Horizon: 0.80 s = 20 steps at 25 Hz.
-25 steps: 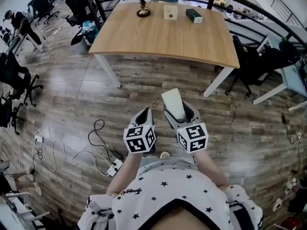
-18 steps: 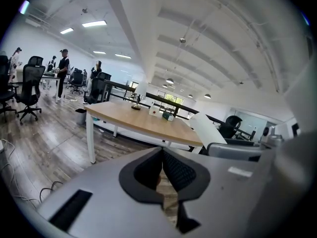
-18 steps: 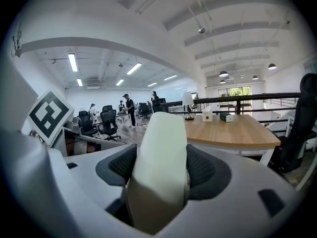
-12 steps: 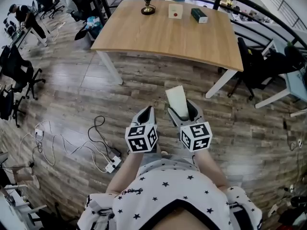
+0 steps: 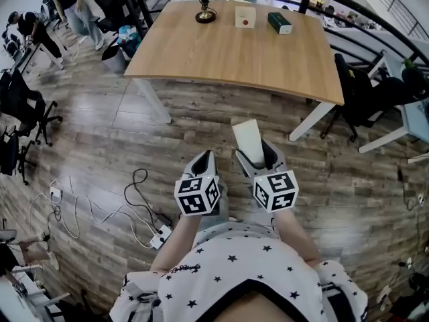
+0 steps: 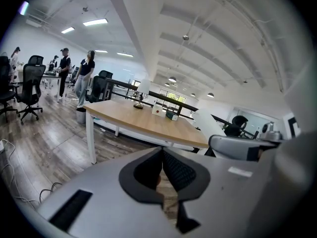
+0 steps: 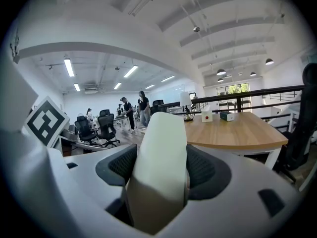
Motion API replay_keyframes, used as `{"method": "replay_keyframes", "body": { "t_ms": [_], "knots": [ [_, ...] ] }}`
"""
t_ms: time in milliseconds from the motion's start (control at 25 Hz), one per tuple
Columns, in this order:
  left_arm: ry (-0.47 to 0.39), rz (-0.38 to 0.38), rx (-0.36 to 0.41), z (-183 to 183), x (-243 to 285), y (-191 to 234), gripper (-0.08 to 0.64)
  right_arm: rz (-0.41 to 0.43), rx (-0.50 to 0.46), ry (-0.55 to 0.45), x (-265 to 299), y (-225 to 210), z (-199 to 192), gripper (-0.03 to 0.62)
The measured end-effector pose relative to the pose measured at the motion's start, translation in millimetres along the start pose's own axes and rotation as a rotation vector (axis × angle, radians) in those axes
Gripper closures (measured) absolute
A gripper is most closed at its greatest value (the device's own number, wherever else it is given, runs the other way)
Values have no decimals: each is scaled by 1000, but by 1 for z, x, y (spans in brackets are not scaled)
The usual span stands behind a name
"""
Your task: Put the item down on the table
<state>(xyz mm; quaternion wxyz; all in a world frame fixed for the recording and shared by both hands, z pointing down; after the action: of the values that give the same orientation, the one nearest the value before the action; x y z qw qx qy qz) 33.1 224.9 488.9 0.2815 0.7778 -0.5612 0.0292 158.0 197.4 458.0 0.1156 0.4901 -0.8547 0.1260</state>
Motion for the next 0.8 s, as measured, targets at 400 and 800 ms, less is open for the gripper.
{"method": "replay_keyframes", "body": {
  "t_ms": [400, 800],
  "knots": [
    [13, -33, 5, 64, 77, 62, 546, -34, 4, -19, 106, -16, 51, 287],
    [2, -60, 18, 153, 154, 137, 546, -64, -13, -44, 227, -22, 114, 287]
  ]
}}
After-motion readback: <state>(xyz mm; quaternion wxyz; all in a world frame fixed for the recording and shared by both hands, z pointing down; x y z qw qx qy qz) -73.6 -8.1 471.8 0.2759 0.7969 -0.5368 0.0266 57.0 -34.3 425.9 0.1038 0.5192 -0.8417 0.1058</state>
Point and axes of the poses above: the fingertips, and each gripper's own axes: x forward along the fingers, y to its left, z out of its top, the point moved 2 cm from there along -x, backward along the fingers, and after that the axes turned 8 degrees about -z, right-handed, at the moved point
